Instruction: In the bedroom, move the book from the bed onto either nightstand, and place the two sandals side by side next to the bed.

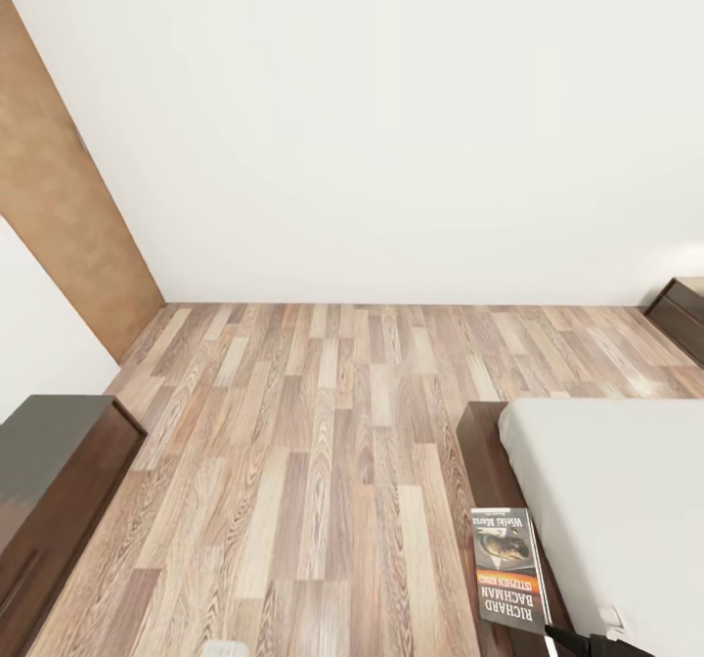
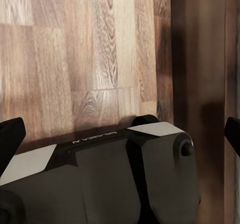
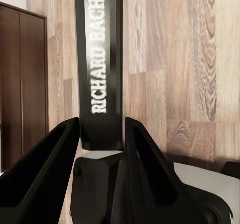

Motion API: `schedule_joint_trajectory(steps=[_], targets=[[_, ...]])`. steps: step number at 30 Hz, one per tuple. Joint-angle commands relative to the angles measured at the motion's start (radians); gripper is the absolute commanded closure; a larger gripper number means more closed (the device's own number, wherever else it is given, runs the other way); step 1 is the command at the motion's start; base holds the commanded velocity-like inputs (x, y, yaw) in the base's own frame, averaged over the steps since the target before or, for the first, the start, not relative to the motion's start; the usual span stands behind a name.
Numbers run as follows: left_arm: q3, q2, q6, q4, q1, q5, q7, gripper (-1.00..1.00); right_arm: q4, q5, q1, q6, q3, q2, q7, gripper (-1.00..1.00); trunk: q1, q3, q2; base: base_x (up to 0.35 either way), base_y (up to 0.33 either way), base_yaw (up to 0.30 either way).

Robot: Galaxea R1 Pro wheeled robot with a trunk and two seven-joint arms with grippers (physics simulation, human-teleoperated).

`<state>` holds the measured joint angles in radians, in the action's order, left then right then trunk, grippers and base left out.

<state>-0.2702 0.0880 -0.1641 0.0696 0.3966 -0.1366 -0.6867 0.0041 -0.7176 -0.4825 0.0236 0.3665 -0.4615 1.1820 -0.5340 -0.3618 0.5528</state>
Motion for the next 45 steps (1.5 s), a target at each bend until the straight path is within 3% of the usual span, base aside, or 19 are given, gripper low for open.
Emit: schedule_joint_trajectory(steps=[1, 45], targets=[[-0.007, 0.0, -0.006, -0.001, 0.001, -0.011, -0.002, -1.0, 0.0, -0.007, -0.001, 0.002, 0.008, 0.0, 0.002, 1.0, 0.0, 0.0, 0.001, 0.0, 0.0, 0.0], [-0.006, -0.001, -0.006, -0.002, 0.001, -0.011, -0.002, -1.0, 0.0, -0.006, -0.001, 0.002, 0.008, 0.0, 0.002, 1.0, 0.0, 0.073, 0.001, 0.0, 0.0, 0.0]])
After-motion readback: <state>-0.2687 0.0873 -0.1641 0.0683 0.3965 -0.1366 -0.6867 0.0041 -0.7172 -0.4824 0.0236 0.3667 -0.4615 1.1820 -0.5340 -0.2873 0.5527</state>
